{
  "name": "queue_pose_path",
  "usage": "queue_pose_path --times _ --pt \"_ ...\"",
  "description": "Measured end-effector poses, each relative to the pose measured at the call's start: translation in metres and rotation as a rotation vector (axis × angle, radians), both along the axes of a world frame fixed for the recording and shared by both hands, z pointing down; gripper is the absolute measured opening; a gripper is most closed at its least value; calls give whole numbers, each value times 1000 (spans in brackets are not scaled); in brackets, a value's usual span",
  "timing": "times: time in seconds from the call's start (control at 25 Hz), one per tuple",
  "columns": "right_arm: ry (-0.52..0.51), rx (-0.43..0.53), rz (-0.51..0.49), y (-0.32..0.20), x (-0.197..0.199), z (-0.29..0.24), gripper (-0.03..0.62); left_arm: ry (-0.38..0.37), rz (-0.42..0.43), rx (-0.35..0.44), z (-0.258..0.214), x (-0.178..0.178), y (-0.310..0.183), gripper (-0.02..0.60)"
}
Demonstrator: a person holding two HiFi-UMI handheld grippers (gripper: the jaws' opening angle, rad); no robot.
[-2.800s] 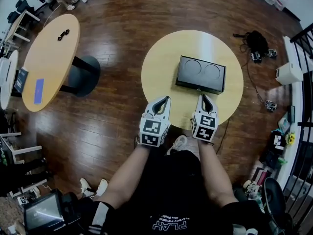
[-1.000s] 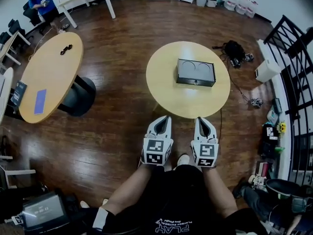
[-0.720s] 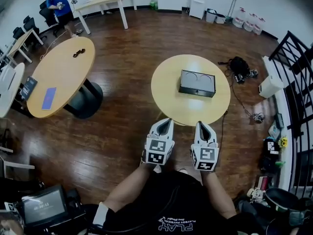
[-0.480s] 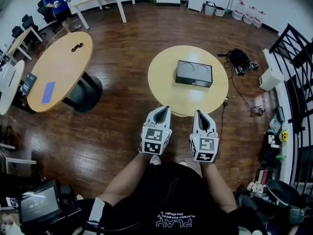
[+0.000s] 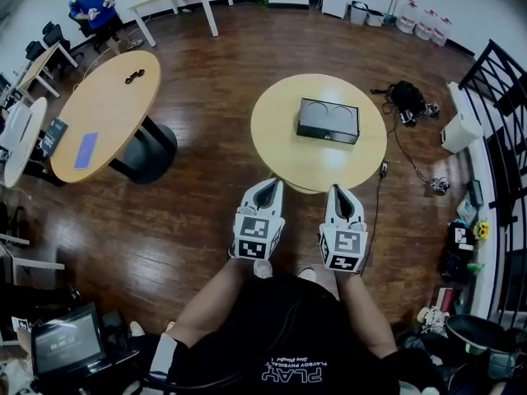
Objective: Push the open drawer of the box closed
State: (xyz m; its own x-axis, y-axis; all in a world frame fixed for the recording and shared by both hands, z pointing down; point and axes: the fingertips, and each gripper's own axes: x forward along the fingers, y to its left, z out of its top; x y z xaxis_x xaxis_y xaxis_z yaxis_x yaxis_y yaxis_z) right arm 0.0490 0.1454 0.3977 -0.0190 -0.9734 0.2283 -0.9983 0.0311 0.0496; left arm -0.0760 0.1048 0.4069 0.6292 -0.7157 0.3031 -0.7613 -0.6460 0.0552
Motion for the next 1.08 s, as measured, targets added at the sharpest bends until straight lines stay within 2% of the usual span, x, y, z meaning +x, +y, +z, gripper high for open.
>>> queue_pose_path --times 0.16,0.8,1.08 --pt "29 2 -5 1 -3 -2 3 0 9 3 -2 2 5 -3" --pt "34 15 -29 10 -25 -6 3 19 14 11 -8 -13 18 -3" --pt "35 24 -28 3 -19 -7 3 17 18 19 -8 -6 10 -3"
